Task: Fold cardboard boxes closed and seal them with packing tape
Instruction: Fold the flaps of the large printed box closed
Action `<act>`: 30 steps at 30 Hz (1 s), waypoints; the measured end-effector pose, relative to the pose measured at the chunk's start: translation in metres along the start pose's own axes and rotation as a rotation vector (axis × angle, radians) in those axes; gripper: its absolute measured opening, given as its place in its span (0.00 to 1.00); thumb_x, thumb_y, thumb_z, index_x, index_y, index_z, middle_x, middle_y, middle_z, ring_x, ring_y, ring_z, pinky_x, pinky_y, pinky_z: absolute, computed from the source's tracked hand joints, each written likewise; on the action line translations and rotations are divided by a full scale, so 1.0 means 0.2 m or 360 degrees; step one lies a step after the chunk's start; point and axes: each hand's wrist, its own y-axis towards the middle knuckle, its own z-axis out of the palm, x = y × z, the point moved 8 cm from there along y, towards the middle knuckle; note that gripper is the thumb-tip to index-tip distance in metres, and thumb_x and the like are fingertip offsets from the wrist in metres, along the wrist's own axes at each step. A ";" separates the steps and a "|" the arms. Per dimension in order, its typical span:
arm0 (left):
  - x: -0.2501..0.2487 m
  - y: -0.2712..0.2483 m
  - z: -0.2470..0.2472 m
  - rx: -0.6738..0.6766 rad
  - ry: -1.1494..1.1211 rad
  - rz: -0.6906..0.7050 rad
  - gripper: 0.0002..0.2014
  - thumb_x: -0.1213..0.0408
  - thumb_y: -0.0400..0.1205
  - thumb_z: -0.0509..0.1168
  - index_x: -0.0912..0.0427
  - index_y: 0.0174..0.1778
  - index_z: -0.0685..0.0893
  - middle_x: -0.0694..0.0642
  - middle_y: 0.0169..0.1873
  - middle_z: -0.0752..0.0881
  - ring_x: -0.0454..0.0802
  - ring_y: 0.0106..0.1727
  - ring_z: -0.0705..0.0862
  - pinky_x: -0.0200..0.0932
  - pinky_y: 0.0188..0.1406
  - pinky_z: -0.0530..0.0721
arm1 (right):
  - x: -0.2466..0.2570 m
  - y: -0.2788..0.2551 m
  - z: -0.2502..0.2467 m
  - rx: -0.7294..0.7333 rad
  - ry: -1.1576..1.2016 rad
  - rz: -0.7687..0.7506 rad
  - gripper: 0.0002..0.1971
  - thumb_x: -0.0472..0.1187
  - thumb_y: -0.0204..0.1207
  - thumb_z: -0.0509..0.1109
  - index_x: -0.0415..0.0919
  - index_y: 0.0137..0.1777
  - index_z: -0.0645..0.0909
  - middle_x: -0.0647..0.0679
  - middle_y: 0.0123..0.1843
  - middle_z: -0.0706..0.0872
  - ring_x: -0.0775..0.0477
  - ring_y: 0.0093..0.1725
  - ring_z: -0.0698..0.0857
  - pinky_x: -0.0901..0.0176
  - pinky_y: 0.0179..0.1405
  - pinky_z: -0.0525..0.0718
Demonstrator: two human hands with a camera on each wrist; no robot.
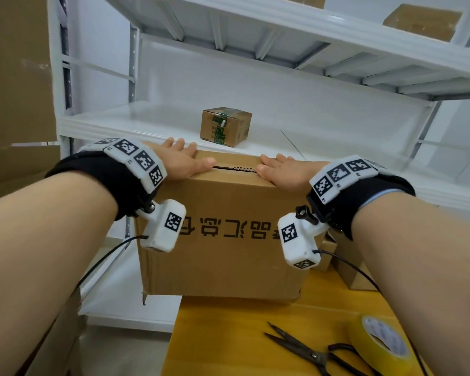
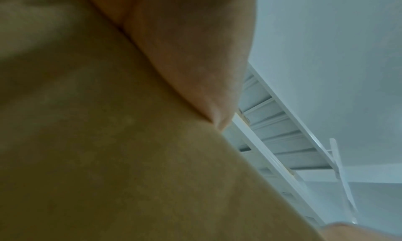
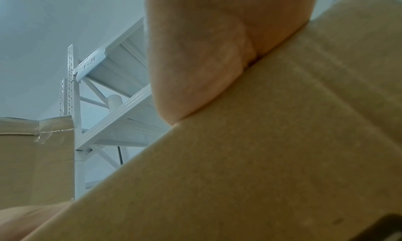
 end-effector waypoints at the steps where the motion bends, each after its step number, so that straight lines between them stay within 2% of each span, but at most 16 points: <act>1: 0.05 0.01 0.00 -0.0011 -0.0009 -0.0054 0.43 0.29 0.81 0.38 0.53 0.87 0.44 0.57 0.87 0.44 0.57 0.87 0.40 0.65 0.82 0.42 | 0.01 -0.01 0.00 0.0002 0.0004 0.0001 0.29 0.58 0.91 0.39 0.50 0.90 0.45 0.38 0.90 0.51 0.34 0.89 0.49 0.38 0.85 0.50; 5: 0.15 0.02 -0.01 -0.0055 -0.0044 -0.0189 0.41 0.33 0.85 0.39 0.57 0.87 0.48 0.60 0.87 0.48 0.60 0.87 0.44 0.61 0.85 0.46 | 0.01 -0.01 0.00 -0.0008 0.0020 0.0011 0.30 0.58 0.91 0.40 0.50 0.90 0.45 0.38 0.90 0.50 0.34 0.89 0.49 0.39 0.85 0.50; 8: 0.15 -0.01 -0.03 -0.0079 -0.0050 -0.0269 0.39 0.36 0.86 0.41 0.58 0.87 0.48 0.60 0.87 0.48 0.59 0.87 0.44 0.60 0.84 0.44 | 0.01 -0.02 0.00 -0.0016 0.0004 -0.0005 0.30 0.59 0.91 0.39 0.51 0.90 0.44 0.39 0.90 0.49 0.35 0.89 0.48 0.38 0.86 0.50; 10: 0.11 -0.07 -0.06 -0.0056 0.0045 -0.0335 0.35 0.40 0.88 0.41 0.57 0.87 0.48 0.59 0.87 0.48 0.58 0.87 0.43 0.62 0.82 0.40 | 0.00 -0.02 0.00 -0.0003 0.0002 0.0012 0.31 0.60 0.90 0.38 0.52 0.90 0.43 0.40 0.91 0.47 0.35 0.89 0.47 0.37 0.86 0.49; 12: 0.04 -0.11 -0.10 -0.0047 0.0205 -0.0361 0.33 0.41 0.88 0.41 0.54 0.87 0.50 0.58 0.87 0.50 0.57 0.87 0.42 0.68 0.82 0.37 | -0.01 -0.02 0.00 0.0005 0.0013 0.0019 0.30 0.59 0.90 0.38 0.51 0.90 0.44 0.39 0.91 0.48 0.35 0.89 0.47 0.38 0.86 0.49; 14: -0.12 -0.09 -0.08 -0.0062 0.0216 -0.0189 0.35 0.37 0.86 0.38 0.50 0.87 0.50 0.58 0.87 0.48 0.58 0.87 0.42 0.70 0.81 0.39 | -0.01 -0.02 0.00 0.0003 0.0014 0.0030 0.30 0.58 0.91 0.38 0.49 0.90 0.45 0.38 0.90 0.49 0.35 0.89 0.48 0.39 0.86 0.49; 16: -0.35 -0.08 -0.04 -0.0012 0.0028 0.0174 0.38 0.33 0.84 0.34 0.51 0.87 0.52 0.57 0.87 0.50 0.56 0.87 0.46 0.65 0.84 0.44 | -0.03 0.01 0.00 -0.0020 -0.0013 0.0060 0.29 0.55 0.92 0.40 0.47 0.90 0.45 0.38 0.90 0.49 0.34 0.89 0.48 0.39 0.86 0.49; 17: -0.47 -0.09 -0.02 0.0014 -0.0050 0.0348 0.38 0.34 0.85 0.34 0.53 0.87 0.54 0.57 0.86 0.52 0.55 0.87 0.50 0.61 0.85 0.47 | -0.04 0.05 0.01 -0.0022 -0.0021 0.0084 0.29 0.53 0.92 0.41 0.47 0.90 0.43 0.39 0.90 0.48 0.35 0.89 0.47 0.39 0.87 0.48; 19: -0.62 -0.11 -0.01 -0.0034 -0.0102 0.0518 0.35 0.39 0.88 0.34 0.57 0.87 0.55 0.59 0.86 0.55 0.53 0.87 0.53 0.55 0.83 0.49 | -0.08 0.12 0.03 -0.0002 -0.0041 0.0116 0.30 0.50 0.92 0.44 0.47 0.90 0.39 0.39 0.91 0.46 0.33 0.89 0.46 0.36 0.87 0.49; 21: -0.65 -0.08 -0.01 -0.0065 -0.0156 0.0517 0.34 0.41 0.88 0.34 0.57 0.87 0.54 0.59 0.86 0.55 0.53 0.87 0.52 0.54 0.83 0.48 | -0.10 0.16 0.04 0.0034 -0.0031 0.0139 0.30 0.49 0.92 0.44 0.47 0.90 0.39 0.38 0.91 0.45 0.32 0.89 0.44 0.34 0.87 0.49; 24: -0.61 -0.04 0.03 0.0032 -0.0243 0.0544 0.37 0.38 0.86 0.33 0.56 0.87 0.52 0.59 0.86 0.53 0.55 0.87 0.49 0.57 0.85 0.45 | -0.07 0.16 0.04 0.0048 0.0005 0.0101 0.29 0.47 0.93 0.44 0.46 0.90 0.40 0.36 0.90 0.45 0.32 0.89 0.44 0.35 0.87 0.47; 28: -0.61 -0.04 0.02 0.0048 -0.0171 0.0550 0.41 0.34 0.84 0.32 0.60 0.87 0.53 0.61 0.86 0.52 0.55 0.87 0.48 0.59 0.85 0.47 | -0.13 0.18 0.04 0.0065 0.0056 0.0187 0.29 0.48 0.92 0.45 0.48 0.90 0.43 0.37 0.90 0.46 0.31 0.89 0.46 0.33 0.86 0.49; 30: -0.61 -0.05 0.02 0.0051 -0.0094 0.0566 0.45 0.32 0.82 0.32 0.62 0.86 0.56 0.62 0.86 0.52 0.55 0.87 0.49 0.60 0.85 0.49 | -0.23 0.14 0.03 0.0026 0.0057 0.0303 0.28 0.50 0.91 0.44 0.47 0.89 0.50 0.38 0.89 0.54 0.31 0.87 0.53 0.32 0.85 0.55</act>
